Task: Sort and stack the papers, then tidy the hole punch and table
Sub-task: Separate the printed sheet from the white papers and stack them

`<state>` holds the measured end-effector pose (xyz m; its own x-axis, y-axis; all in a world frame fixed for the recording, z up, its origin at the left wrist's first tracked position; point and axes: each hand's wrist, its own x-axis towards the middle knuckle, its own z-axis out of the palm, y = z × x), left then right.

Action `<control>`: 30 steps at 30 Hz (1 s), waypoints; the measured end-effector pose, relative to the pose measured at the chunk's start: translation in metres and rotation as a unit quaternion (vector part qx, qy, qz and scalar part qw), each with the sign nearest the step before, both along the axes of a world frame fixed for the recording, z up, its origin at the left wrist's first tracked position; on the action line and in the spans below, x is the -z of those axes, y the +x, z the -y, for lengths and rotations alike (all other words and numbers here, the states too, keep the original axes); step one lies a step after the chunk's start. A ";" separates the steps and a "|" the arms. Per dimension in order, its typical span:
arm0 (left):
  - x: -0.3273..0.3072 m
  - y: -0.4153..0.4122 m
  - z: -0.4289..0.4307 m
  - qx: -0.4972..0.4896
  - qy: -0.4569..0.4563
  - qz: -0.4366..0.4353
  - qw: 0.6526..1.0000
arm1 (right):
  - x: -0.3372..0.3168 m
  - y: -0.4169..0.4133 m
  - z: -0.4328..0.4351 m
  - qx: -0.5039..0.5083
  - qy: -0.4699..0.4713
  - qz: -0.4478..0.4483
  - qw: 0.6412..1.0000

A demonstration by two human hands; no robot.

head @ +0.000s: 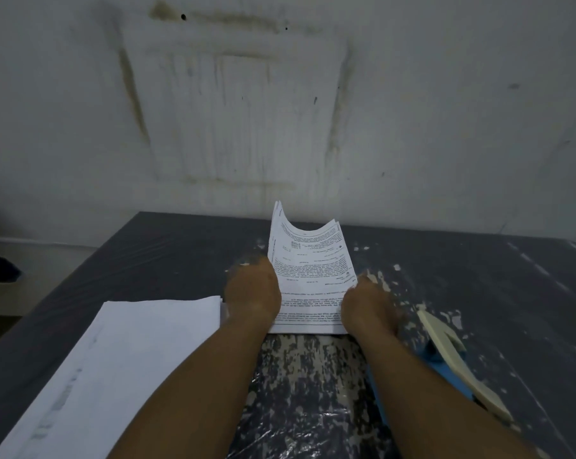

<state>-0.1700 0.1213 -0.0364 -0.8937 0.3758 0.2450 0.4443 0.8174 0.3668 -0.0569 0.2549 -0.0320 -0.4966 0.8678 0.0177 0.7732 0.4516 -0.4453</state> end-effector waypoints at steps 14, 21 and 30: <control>-0.024 0.023 0.028 -0.079 -0.055 -0.053 0.994 | -0.029 0.011 0.037 -0.124 0.165 0.004 0.978; -0.046 0.031 0.100 -0.125 -0.057 -0.018 0.990 | -0.049 0.019 0.104 -0.216 0.081 0.000 0.973; -0.046 0.054 0.212 -0.267 -0.117 0.196 0.936 | -0.039 0.039 0.166 -0.270 -0.068 0.104 0.955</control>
<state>-0.1161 -0.0910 0.0093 -0.9735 -0.1472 -0.1748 -0.1814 0.9630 0.1993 -0.0174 0.0890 0.0071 -0.8524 0.4721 -0.2248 0.5227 0.7581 -0.3899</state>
